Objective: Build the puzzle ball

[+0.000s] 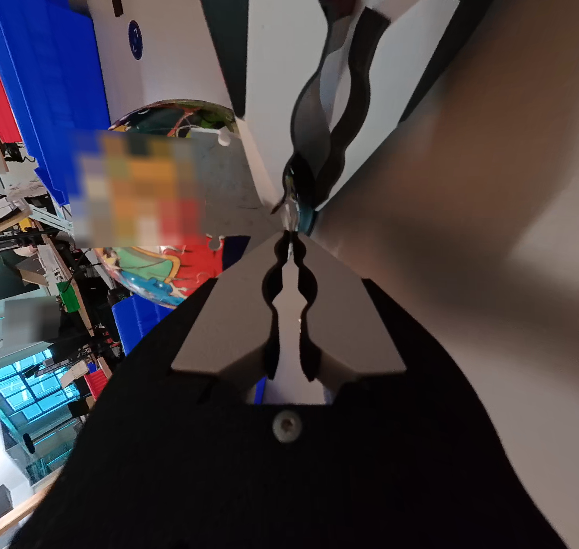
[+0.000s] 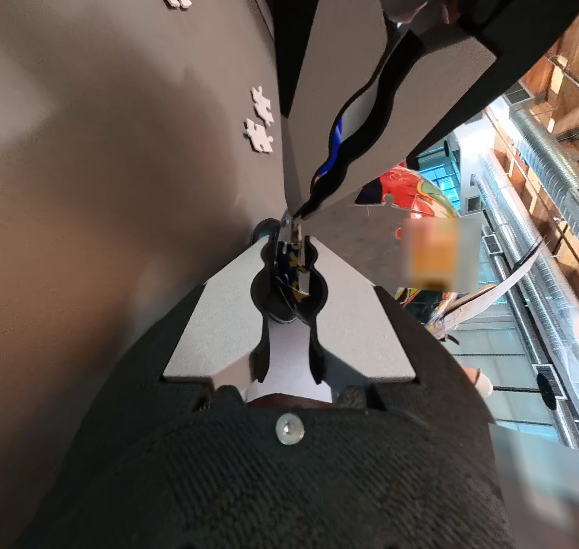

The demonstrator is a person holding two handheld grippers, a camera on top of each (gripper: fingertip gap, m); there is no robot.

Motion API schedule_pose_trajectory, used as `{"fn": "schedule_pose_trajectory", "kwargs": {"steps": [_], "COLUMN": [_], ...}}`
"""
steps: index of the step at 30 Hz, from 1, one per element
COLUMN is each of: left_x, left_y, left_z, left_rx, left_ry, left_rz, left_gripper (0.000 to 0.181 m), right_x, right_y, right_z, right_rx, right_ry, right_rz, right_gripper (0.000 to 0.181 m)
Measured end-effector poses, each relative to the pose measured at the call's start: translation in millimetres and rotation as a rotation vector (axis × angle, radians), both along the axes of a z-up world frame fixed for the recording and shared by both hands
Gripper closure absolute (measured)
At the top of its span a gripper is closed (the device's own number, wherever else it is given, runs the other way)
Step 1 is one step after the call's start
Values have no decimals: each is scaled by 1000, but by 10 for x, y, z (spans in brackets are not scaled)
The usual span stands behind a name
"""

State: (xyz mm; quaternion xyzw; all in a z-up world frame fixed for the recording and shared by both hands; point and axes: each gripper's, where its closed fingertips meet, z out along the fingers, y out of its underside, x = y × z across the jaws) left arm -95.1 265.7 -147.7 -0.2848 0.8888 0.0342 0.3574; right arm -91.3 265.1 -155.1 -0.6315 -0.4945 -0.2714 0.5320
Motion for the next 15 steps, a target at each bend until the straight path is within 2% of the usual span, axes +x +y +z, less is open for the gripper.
{"fn": "schedule_pose_trajectory", "kwargs": {"steps": [5,10,15], "left_x": [-10,-18,-34], "left_y": [-49,-65,-83], "left_z": [9,18,31], "left_rx": [-20,-44,-77], "left_ry": [-3,-6,14], "left_rz": [-17,-16,-10], "left_gripper": [181,181,181], "right_x": [7,-105,-130], "right_y": [-1,-106,-156], "right_z": [35,55,13], "right_rx": [32,71,22], "right_ry": [1,-36,-24], "right_rz": [-6,69,76], "right_gripper": [146,145,147]}}
